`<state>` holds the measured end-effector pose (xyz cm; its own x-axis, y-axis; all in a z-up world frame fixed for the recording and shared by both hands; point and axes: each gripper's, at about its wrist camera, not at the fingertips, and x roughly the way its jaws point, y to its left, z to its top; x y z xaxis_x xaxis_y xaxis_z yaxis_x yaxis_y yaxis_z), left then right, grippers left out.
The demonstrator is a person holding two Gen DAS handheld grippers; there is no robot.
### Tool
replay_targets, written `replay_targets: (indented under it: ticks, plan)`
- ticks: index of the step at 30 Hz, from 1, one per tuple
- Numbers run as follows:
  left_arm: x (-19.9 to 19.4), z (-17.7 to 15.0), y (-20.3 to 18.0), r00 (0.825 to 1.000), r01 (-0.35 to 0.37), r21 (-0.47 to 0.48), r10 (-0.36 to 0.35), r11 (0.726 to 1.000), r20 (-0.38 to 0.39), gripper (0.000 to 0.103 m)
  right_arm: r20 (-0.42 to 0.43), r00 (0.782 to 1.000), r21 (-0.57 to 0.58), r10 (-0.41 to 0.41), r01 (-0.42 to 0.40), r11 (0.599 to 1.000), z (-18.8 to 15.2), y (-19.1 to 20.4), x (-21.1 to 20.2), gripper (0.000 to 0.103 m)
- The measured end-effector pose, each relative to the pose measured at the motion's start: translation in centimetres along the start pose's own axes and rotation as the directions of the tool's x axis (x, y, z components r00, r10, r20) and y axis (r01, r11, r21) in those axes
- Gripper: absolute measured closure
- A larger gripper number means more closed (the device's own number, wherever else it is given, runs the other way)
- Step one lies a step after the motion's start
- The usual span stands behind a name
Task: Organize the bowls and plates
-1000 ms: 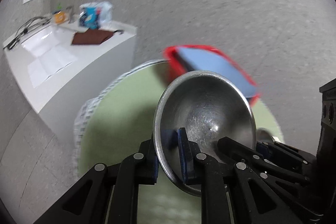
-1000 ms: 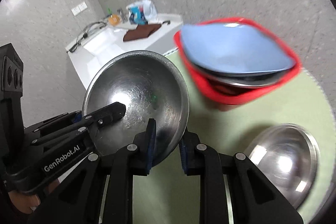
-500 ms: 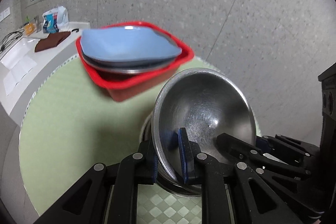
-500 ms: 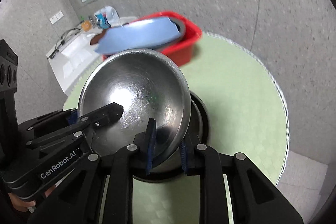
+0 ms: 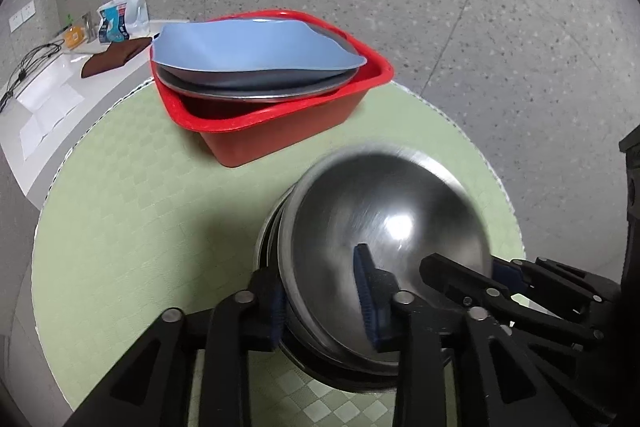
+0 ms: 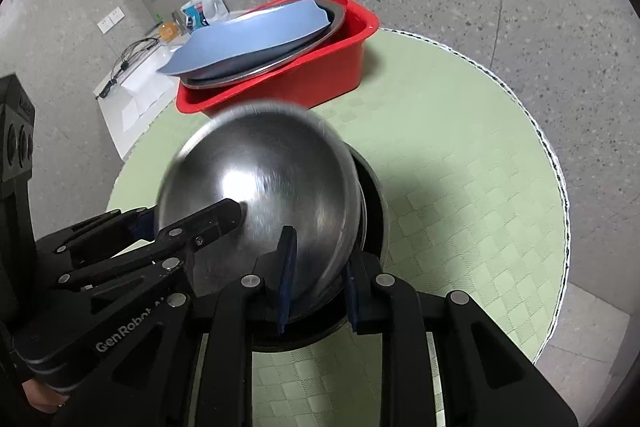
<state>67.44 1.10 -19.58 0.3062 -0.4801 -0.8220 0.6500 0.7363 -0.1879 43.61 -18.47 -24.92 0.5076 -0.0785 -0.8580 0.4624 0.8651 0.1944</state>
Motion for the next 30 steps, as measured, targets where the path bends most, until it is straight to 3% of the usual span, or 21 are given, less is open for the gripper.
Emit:
replay_targets:
  ticks: [6, 8, 10, 12, 16, 22, 30]
  plan:
    - [-1.4, -0.2, 0.0, 1.000, -0.003, -0.009, 0.003, 1.000, 0.029, 0.063, 0.025, 1.000, -0.001, 0.017, -0.017, 1.000, 0.0, -0.4, -1.3, 0.069]
    - [-2.0, -0.4, 0.1, 0.998, -0.046, -0.018, 0.047, 0.999, 0.047, 0.039, 0.043, 0.999, 0.006, 0.015, -0.015, 1.000, 0.0, -0.7, -1.8, 0.062]
    - [-2.5, -0.6, 0.6, 0.996, -0.046, -0.042, 0.049, 0.998, 0.072, 0.030, 0.061, 0.998, 0.015, 0.016, -0.017, 1.000, 0.1, -1.3, -2.4, 0.054]
    - [-2.8, -1.0, 1.2, 0.996, -0.047, -0.066, 0.052, 0.997, 0.071, 0.029, 0.070, 0.997, 0.026, 0.008, -0.009, 1.000, 0.2, -1.8, -2.7, 0.044]
    - [-2.9, -1.6, 1.9, 0.996, -0.063, -0.088, 0.069, 0.994, 0.062, 0.027, 0.081, 0.997, 0.057, 0.007, -0.011, 0.998, -0.1, -2.7, -3.1, 0.037]
    - [-2.2, -2.1, 2.4, 0.998, -0.064, -0.120, 0.067, 0.991, 0.020, 0.024, 0.046, 0.998, 0.114, 0.042, -0.047, 0.992, -0.7, -3.9, -2.1, 0.037]
    - [-0.3, -2.1, 2.0, 0.997, -0.082, -0.094, 0.081, 0.992, -0.015, 0.023, 0.006, 0.999, 0.138, 0.053, -0.054, 0.989, -1.4, -4.0, -0.4, 0.037]
